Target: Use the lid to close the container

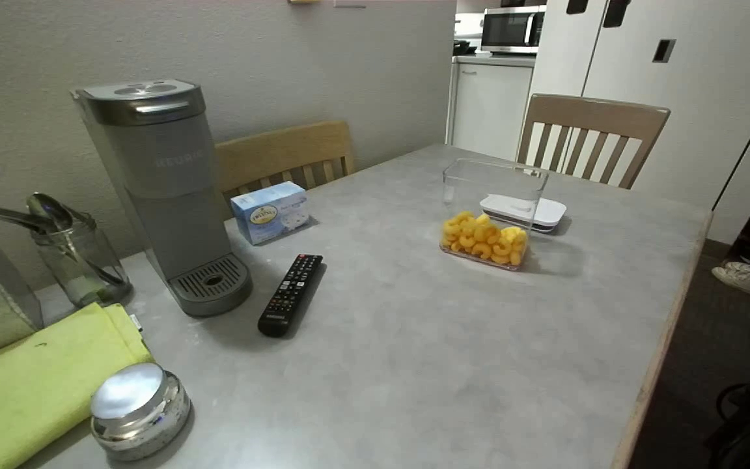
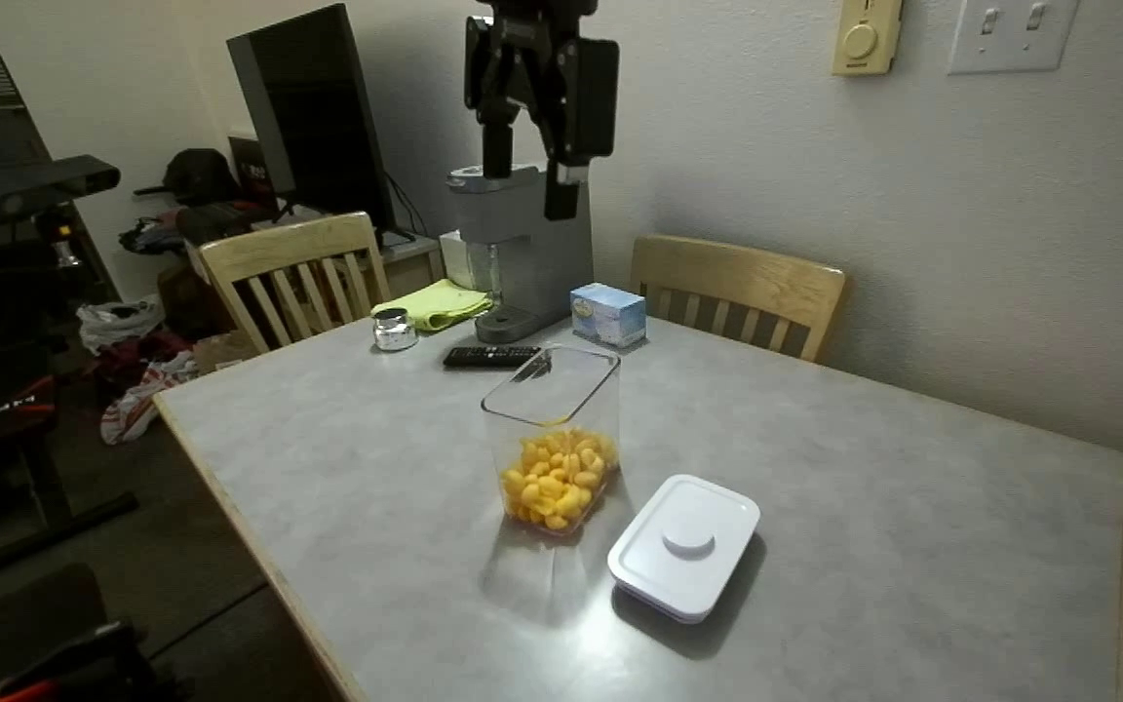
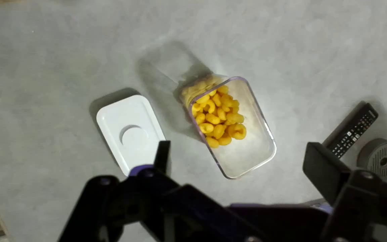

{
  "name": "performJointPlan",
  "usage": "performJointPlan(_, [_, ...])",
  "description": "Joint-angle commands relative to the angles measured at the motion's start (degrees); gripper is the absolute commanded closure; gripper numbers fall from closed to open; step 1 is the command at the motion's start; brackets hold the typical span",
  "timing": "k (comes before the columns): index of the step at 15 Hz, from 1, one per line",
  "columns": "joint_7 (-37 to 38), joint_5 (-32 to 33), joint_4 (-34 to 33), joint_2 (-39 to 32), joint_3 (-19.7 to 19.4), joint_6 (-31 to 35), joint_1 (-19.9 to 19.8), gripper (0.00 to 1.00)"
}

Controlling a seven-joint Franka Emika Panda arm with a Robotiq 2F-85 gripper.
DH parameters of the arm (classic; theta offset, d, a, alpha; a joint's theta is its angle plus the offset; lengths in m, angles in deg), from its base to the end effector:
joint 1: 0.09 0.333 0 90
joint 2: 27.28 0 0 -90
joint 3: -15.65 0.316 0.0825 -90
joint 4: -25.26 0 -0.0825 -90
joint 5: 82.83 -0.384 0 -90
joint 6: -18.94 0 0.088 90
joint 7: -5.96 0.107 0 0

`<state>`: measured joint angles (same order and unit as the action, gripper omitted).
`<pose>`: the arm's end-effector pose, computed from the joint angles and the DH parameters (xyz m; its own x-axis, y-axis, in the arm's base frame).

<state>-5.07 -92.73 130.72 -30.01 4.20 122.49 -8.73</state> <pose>0.5383 -0.1799 0.4910 0.9785 -0.1996 -0.0519 -0.2055 -0.9643 -0.1671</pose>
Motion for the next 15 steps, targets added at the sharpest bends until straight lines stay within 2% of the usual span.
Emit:
performJointPlan(1, [-7.56,1.26,-0.81,-2.80,-0.06,3.05,-1.94,0.00])
performJointPlan(6, [-23.59,3.08,-2.80,-6.06,0.41,-0.09,-3.77,0.00])
performJointPlan(10, [-32.84,9.25,-6.41,-9.95,0.41,-4.80,-4.62,0.00])
performJointPlan(11, [-28.51,7.18,-2.77,-6.85,0.68,-1.90,-4.21,0.00])
performJointPlan(15, [-31.24,8.65,-4.82,-9.11,0.83,-3.13,-4.70,0.00])
